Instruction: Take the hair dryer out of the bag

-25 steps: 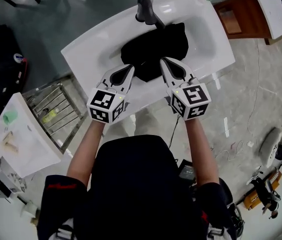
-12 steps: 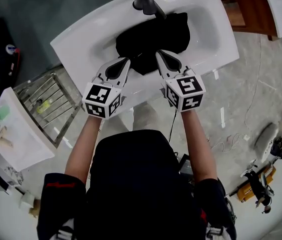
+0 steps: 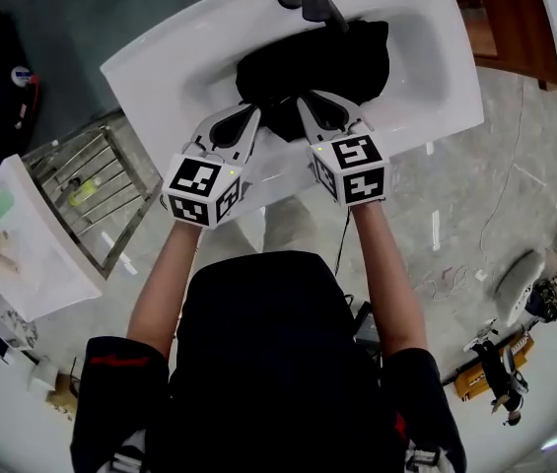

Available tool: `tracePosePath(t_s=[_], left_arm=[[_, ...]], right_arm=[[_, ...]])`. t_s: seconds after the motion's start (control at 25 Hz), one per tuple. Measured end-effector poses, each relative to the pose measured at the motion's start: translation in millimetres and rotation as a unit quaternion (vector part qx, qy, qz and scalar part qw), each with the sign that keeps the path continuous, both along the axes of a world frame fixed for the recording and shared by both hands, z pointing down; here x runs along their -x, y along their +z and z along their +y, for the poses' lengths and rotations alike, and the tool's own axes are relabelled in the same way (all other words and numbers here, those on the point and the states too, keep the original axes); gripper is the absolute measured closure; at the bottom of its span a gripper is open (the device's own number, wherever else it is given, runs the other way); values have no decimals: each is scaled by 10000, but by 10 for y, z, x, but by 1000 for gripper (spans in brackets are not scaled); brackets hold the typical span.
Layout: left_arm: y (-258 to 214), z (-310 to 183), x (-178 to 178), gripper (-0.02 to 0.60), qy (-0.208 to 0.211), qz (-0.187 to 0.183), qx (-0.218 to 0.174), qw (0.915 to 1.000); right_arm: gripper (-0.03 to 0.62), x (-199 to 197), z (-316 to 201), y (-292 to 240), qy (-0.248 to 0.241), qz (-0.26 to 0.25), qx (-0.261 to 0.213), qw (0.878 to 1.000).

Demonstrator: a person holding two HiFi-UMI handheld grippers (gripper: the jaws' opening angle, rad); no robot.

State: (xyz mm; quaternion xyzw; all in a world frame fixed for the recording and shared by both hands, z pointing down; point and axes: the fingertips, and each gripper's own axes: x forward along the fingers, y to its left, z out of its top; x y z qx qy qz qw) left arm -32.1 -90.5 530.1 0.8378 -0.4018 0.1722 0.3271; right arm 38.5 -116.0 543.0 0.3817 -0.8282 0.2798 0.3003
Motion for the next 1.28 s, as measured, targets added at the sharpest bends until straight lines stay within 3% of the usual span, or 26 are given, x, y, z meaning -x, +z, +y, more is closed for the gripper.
tracePosePath(t_s=[0.04, 0.12, 0.36, 0.56, 0.96, 1.28], left_arm=[[3, -6, 13, 569, -26, 2, -2, 10000], [8, -14, 34, 569, -77, 5, -17, 10000], [45, -6, 93, 569, -150, -15, 24, 9999], [62, 9, 130, 569, -202, -25, 60, 9998], [151, 42, 189, 569, -266, -53, 174, 9995], [184, 30, 177, 569, -269, -27, 221, 9994]], right_arm=[[551, 21, 4, 39, -28, 21, 45, 10000], [477, 56, 12, 116, -85, 72, 155, 9998], [374, 140, -18, 274, -231, 342, 271, 9988], [338, 163, -34, 444, -236, 624, 336, 9972], [343, 142, -110, 706, -122, 1014, 518, 9934], [519, 54, -176, 708, -47, 1365, 362, 9900]])
